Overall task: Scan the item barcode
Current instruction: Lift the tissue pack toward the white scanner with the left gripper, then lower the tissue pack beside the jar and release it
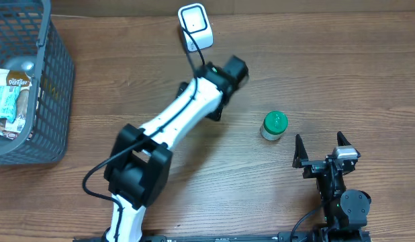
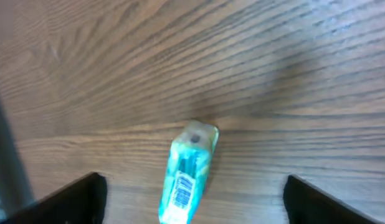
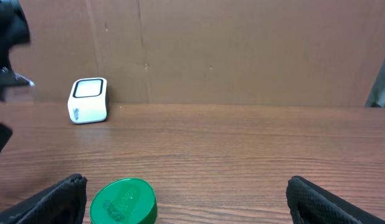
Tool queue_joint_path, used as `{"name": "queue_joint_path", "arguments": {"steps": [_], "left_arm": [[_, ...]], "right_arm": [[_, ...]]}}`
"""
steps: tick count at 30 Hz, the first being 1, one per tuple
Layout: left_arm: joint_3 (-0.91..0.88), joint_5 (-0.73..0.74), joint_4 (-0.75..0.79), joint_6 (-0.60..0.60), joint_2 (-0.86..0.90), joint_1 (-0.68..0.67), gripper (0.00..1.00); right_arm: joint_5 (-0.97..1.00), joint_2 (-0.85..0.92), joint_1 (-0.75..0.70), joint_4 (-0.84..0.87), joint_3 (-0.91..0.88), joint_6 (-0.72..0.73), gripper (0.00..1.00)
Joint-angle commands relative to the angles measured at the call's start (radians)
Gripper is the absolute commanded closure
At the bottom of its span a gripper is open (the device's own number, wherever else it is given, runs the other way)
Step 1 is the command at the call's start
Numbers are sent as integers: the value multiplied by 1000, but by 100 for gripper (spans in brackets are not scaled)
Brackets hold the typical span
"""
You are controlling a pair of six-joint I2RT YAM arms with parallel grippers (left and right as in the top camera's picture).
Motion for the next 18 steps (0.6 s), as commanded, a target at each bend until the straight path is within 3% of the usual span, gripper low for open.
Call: {"name": "queue_joint_path", "arguments": {"steps": [1,9,18], "left_arm": [[30,143,-42,39,7,64,0],[-11,372,-60,185,9,183,1],[-155,404,63,184,9,182,2]], "right_arm": [[-2,-6,5,7,-11,-3,0],[-2,-6,5,7,-11,-3,0],[-2,-6,5,7,-11,-3,0]]}}
